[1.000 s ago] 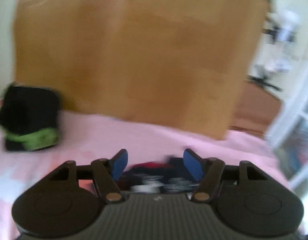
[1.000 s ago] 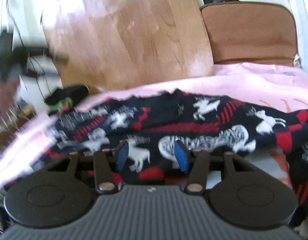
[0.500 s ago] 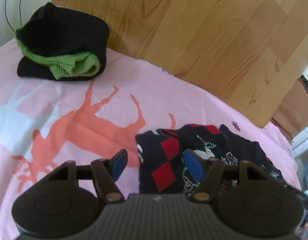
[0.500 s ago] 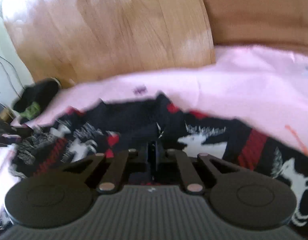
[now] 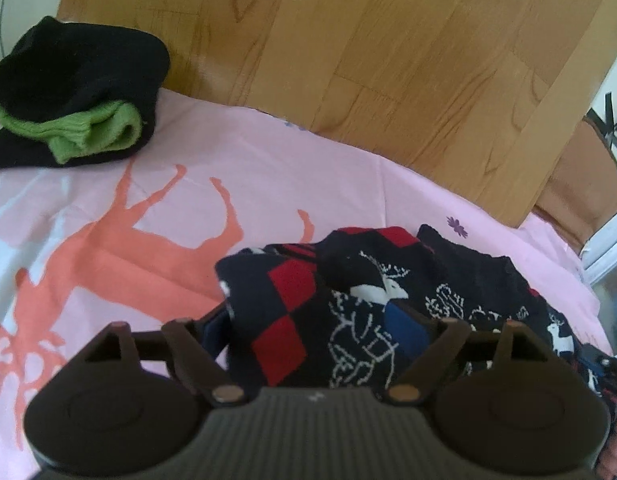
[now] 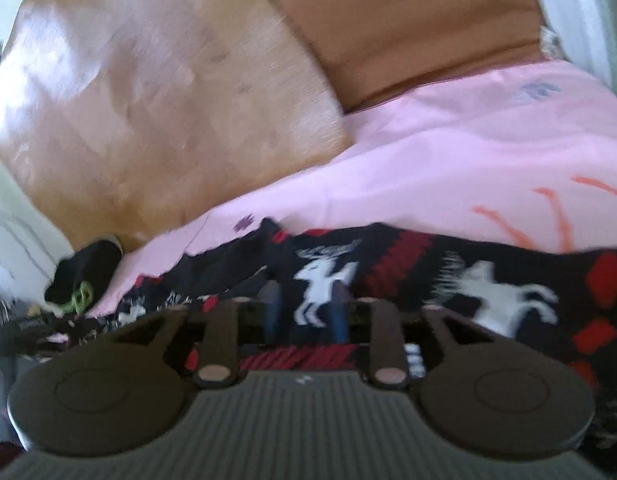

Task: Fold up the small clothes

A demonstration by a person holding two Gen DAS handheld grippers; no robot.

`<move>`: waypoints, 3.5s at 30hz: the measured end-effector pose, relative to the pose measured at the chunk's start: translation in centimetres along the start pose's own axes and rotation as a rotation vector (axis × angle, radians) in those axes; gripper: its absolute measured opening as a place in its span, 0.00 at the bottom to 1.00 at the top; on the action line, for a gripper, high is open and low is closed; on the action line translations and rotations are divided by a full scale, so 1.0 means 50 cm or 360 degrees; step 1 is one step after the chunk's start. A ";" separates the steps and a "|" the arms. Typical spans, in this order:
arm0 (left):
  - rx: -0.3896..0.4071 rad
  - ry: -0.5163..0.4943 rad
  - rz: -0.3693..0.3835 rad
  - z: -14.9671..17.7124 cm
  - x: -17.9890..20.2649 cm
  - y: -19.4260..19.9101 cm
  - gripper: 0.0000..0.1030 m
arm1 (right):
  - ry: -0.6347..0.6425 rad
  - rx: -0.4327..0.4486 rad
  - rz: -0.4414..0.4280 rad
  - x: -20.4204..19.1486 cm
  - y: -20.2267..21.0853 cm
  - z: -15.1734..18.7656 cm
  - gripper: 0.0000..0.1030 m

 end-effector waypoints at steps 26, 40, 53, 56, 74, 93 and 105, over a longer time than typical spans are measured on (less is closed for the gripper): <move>-0.0017 -0.0231 -0.0137 -0.051 0.094 -0.060 0.15 | 0.0010 0.0201 0.0294 0.064 0.043 -0.007 0.05; 0.0101 -0.0110 -0.0381 -0.075 0.017 -0.040 0.56 | -0.0121 0.0263 0.0307 0.089 0.081 0.008 0.14; 0.0115 -0.0292 0.0109 0.038 0.164 0.019 0.59 | -0.0477 0.0322 0.0531 0.220 0.337 0.221 0.46; 0.0050 -0.0456 0.0049 0.093 0.202 -0.026 0.60 | -0.0485 0.0243 0.0474 0.206 0.338 0.276 0.49; 0.0228 -0.0718 -0.0155 0.140 0.220 -0.044 0.64 | -0.0014 0.0342 0.1523 0.254 0.393 0.244 0.48; 0.0234 -0.0660 -0.0086 0.137 0.213 -0.035 0.66 | -0.1161 0.0880 0.0288 0.371 0.457 0.317 0.52; 0.0352 -0.0087 0.0420 0.056 0.075 0.027 0.65 | -0.0393 0.0820 0.0271 0.087 0.307 -0.081 0.09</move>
Point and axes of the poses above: each gripper's, at about its wrist camera, not at the fingertips, and y roughly against the way its jaws point, x to its right, z to its underside, the point moved 7 cm from there along -y, roughly the way its jaws point, and after that the axes turned 11 degrees about -x, right-handed, at the moved point
